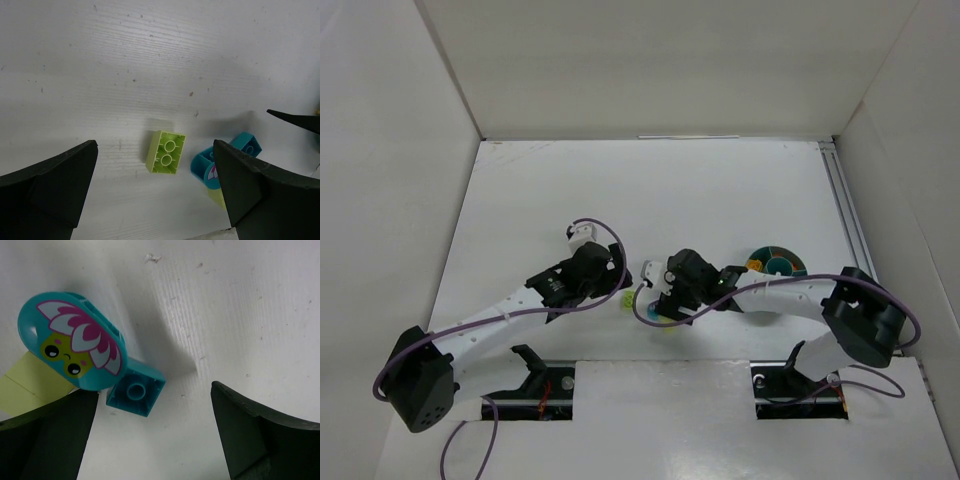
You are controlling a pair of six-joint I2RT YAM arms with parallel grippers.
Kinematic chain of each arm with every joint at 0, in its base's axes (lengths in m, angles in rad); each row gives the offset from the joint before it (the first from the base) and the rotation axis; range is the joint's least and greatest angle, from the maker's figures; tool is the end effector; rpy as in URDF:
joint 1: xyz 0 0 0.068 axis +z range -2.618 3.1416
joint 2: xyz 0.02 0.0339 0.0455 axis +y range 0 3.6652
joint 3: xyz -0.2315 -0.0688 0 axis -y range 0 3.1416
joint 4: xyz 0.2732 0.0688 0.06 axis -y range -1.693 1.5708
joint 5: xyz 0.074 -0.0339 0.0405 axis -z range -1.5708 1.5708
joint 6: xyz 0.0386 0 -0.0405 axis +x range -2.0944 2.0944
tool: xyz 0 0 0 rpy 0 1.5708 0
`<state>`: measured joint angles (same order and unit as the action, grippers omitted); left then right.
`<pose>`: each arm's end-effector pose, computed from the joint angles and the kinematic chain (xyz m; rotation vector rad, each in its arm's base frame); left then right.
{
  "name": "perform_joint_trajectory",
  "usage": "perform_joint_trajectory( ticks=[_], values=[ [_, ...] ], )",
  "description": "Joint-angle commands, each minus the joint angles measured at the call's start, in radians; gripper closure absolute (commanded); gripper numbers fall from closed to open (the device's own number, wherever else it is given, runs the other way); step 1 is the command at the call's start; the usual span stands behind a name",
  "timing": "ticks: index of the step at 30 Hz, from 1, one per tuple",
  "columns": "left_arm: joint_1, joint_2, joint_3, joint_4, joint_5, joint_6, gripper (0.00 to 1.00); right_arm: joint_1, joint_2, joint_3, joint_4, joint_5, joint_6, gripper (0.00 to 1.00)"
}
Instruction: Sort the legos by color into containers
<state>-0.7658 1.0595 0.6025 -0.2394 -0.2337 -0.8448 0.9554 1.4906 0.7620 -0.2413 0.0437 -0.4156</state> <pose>0.1965 -0.1765 0.1771 -0.2180 2.3044 -0.5909 0.1797 0.2512 0.1143 -1.5989 1.9824 0.1567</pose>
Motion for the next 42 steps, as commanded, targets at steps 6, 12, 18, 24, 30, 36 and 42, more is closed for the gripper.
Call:
perform_joint_trajectory(
  ticks=[6, 12, 18, 24, 30, 36, 42],
  values=[
    [0.003, -0.003, -0.003, 0.026, 0.010, 0.015, 0.01, 0.003, 0.057, 0.025, 0.085, -0.008, -0.012, 0.07],
    [0.003, -0.003, -0.003, 0.026, 0.010, 0.015, 0.01, 0.003, 0.057, 0.025, 0.039, 0.011, 0.032, 0.13],
    [0.003, -0.003, -0.003, 0.026, 0.010, 0.015, 0.01, 0.003, 0.039, 0.005, -0.038, 0.076, 0.141, 0.14],
    [0.003, 0.006, -0.003, 0.035, 0.019, 0.024, 0.01, 0.003, 0.048, 0.014, -0.038, 0.076, 0.159, 0.54],
    [0.003, 0.007, -0.003, 0.035, 0.019, 0.033, 0.01, 0.003, -0.033, 0.036, -0.058, 0.111, 0.159, 0.67],
    [0.003, 0.007, 0.006, 0.045, 0.019, 0.033, 0.01, 0.003, -0.179, 0.071, -0.130, 0.177, 0.191, 0.72],
    [0.003, 0.028, 0.016, 0.081, 0.037, 0.075, 0.01, -0.073, -0.355, 0.112, -0.398, 0.395, 0.314, 0.72]
  ],
)
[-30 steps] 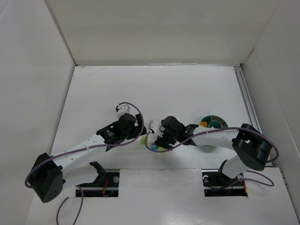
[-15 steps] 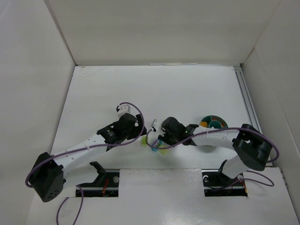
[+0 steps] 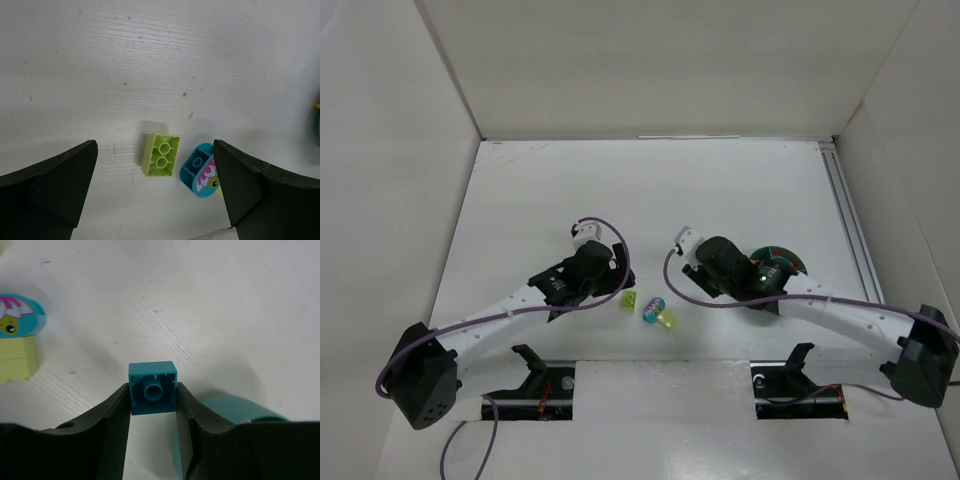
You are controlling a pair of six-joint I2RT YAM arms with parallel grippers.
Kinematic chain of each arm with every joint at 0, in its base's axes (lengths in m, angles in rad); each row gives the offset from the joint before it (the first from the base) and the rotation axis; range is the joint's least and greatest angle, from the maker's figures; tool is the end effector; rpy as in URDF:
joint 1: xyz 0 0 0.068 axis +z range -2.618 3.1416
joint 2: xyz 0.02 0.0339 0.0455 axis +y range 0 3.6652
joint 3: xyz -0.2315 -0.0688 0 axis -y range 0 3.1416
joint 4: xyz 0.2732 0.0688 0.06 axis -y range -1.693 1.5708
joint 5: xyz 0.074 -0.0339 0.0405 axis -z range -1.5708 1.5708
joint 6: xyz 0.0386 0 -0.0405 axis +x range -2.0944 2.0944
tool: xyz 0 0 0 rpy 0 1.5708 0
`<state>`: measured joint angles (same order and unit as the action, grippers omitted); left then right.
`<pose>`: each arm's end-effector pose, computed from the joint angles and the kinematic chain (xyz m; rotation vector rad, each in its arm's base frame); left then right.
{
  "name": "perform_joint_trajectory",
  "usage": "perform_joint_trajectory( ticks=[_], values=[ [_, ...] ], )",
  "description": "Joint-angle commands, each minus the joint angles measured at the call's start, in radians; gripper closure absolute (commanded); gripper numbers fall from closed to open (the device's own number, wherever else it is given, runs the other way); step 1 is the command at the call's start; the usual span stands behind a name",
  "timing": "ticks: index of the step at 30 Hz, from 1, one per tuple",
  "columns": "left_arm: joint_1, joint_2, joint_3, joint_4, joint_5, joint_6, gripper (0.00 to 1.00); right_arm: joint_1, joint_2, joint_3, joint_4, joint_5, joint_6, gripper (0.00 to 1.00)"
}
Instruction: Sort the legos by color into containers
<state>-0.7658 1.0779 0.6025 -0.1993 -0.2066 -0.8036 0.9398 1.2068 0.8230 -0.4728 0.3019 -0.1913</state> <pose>0.1988 -0.1801 0.1759 -0.1580 2.2969 -0.6123 0.1780 0.2241 0.1994 -1.1579 2.0756 -0.0123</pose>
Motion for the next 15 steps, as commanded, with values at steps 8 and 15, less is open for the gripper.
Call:
perform_joint_trajectory(
  ticks=[8, 15],
  values=[
    [0.003, 0.031, 0.016, 0.061, 0.038, 0.066, 0.01, -0.358, -0.409, 0.041, -0.406, 0.146, 0.254, 0.72],
    [0.003, 0.040, 0.025, 0.080, 0.070, 0.101, 0.01, -0.453, -0.428, 0.031, -0.429, 0.146, 0.254, 0.71]
  ],
)
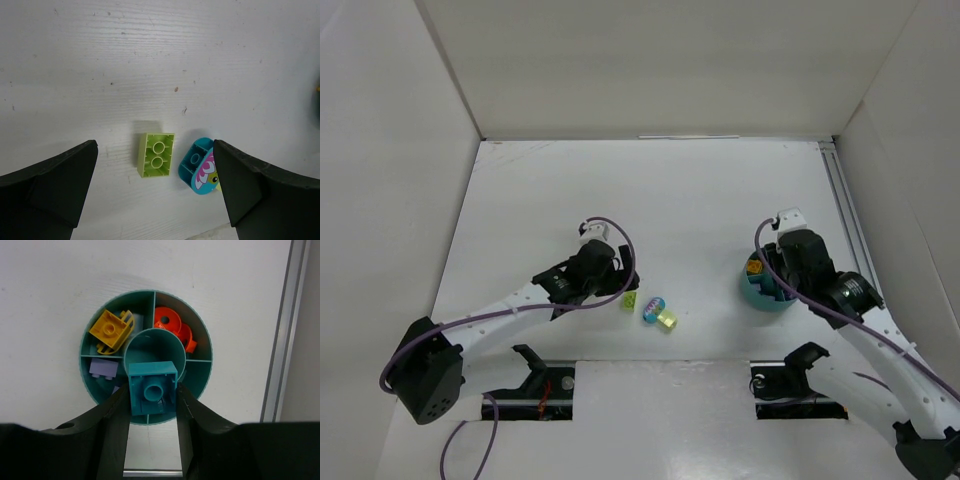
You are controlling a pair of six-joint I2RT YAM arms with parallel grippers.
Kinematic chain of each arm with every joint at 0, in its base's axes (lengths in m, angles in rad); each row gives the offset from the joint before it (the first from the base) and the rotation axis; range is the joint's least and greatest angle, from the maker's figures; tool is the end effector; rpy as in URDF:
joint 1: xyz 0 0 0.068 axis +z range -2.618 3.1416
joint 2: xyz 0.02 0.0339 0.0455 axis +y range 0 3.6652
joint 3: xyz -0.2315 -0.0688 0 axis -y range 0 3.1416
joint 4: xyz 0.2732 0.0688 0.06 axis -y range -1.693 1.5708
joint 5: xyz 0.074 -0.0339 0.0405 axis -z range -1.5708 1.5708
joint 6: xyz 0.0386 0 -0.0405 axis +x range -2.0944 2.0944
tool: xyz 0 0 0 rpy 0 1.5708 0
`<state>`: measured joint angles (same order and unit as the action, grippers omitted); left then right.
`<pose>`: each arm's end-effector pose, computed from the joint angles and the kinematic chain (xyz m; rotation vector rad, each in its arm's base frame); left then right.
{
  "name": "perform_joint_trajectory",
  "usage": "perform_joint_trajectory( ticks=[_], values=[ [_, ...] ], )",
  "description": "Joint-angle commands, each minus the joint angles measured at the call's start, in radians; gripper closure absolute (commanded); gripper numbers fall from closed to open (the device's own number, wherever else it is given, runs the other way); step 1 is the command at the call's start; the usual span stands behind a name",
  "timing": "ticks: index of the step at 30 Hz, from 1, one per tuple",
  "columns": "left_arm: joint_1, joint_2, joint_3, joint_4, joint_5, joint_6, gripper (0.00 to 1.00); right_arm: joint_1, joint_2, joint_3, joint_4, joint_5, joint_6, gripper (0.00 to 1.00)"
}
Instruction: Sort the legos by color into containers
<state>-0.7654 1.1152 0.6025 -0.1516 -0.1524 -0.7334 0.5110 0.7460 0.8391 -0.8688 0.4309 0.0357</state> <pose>0.2016 -0.1856 0.1705 -0.0488 2.3051 -0.6357 0.1774 0.0810 0.2794 -0.3302 2.2457 -0.2201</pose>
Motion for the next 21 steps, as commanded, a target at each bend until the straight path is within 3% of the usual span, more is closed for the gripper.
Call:
perform_joint_trajectory(
  ticks=[1, 7, 13, 21],
  values=[
    [0.003, 0.003, 0.025, 0.032, 0.016, 0.031, 0.01, -0.025, 0.044, 0.015, -0.033, 0.017, 0.027, 0.71],
    [0.003, 0.003, 0.025, 0.032, 0.048, 0.049, 0.01, -0.035, 0.090, 0.015, -0.012, 0.048, 0.027, 0.68],
    [0.003, 0.012, 0.025, 0.032, 0.066, 0.049, 0.01, -0.057, 0.081, 0.006, -0.012, 0.057, 0.027, 0.53],
    [0.003, 0.023, 0.025, 0.032, 0.086, 0.069, 0.01, -0.057, 0.081, 0.006, -0.002, 0.057, 0.015, 0.41]
  ],
)
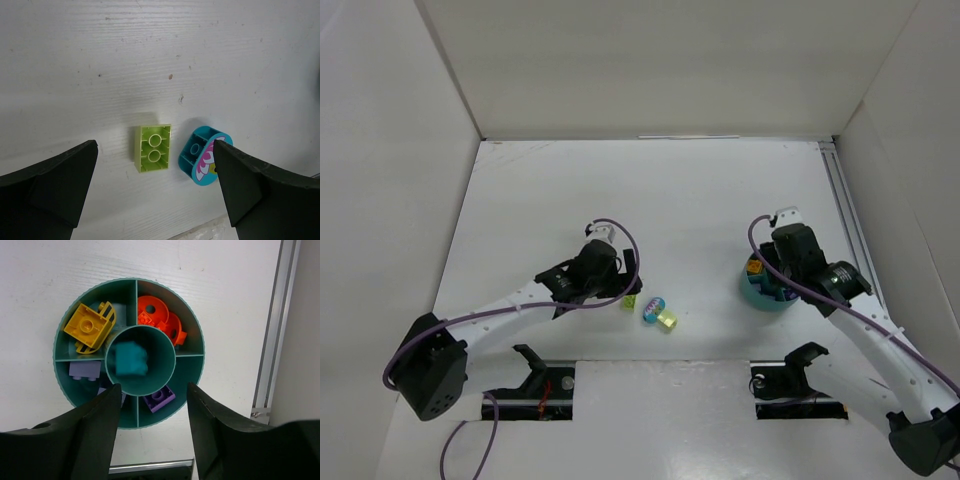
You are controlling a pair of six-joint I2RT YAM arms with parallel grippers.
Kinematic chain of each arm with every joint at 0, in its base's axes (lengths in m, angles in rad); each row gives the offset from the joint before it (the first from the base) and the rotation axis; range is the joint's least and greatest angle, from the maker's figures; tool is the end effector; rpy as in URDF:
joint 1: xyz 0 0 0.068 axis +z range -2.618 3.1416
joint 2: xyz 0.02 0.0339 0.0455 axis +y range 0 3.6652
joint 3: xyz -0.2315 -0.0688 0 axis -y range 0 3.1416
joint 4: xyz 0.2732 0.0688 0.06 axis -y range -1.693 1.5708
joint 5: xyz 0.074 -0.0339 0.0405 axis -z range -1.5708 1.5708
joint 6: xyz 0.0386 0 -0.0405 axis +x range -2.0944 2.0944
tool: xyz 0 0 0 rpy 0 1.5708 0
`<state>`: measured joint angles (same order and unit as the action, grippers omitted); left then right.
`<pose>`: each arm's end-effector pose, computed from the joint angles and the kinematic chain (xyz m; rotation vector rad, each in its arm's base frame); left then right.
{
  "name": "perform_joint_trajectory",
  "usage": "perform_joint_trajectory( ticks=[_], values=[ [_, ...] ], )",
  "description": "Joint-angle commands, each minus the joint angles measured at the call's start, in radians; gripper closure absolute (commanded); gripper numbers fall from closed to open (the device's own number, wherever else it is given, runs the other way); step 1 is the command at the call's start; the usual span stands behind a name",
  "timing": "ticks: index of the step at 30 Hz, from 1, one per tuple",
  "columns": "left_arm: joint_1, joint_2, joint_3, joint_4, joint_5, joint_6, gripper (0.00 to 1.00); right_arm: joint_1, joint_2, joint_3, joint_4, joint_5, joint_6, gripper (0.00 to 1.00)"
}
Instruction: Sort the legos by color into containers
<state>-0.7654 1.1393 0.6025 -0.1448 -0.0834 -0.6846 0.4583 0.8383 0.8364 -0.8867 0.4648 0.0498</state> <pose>0.2012 -0.1889 0.1648 0.0480 2.3402 -0.6663 0.1932 0.0760 0.2609 -0.2837 2.3444 -0.3291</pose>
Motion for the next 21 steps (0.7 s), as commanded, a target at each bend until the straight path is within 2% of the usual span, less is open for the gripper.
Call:
perform_joint_trajectory(
  ticks=[1, 4, 5, 6, 8, 9, 12, 13, 16, 21],
  values=[
    [0.003, 0.008, 0.025, 0.025, 0.017, 0.020, 0.01, -0.004, -0.002, 0.009, 0.015, 0.006, -0.010, 0.39],
    [0.003, 0.008, 0.025, 0.025, 0.017, 0.020, 0.01, -0.004, -0.002, -0.002, 0.093, -0.069, -0.135, 0.38],
    [0.003, 0.008, 0.034, 0.025, 0.017, 0.020, 0.01, -0.004, -0.013, -0.016, 0.130, -0.186, -0.186, 0.36],
    [0.003, 0.008, 0.034, 0.013, 0.007, 0.020, 0.01, -0.004, -0.013, -0.043, 0.216, -0.249, -0.232, 0.30],
    [0.003, 0.008, 0.045, 0.002, -0.007, 0.020, 0.01, 0.038, -0.027, -0.066, 0.285, -0.371, -0.317, 0.24],
    [0.003, -0.002, 0.045, -0.009, -0.018, 0.020, 0.01, 0.116, -0.027, -0.066, 0.310, -0.380, -0.326, 0.19],
    [0.003, -0.003, 0.054, -0.021, -0.039, 0.002, 0.01, 0.273, 0.057, -0.066, 0.365, -0.361, -0.341, 0.14],
    [0.003, -0.003, 0.066, -0.021, -0.039, 0.002, 0.01, 0.374, 0.089, -0.066, 0.397, -0.361, -0.341, 0.12],
    [0.003, -0.003, 0.085, -0.047, -0.065, -0.016, 0.01, 0.532, 0.229, -0.066, 0.460, -0.363, -0.341, 0.11],
    [0.003, 0.007, 0.085, -0.056, -0.087, -0.026, 0.01, 0.655, 0.415, -0.079, 0.663, -0.420, -0.305, 0.11]
  ],
)
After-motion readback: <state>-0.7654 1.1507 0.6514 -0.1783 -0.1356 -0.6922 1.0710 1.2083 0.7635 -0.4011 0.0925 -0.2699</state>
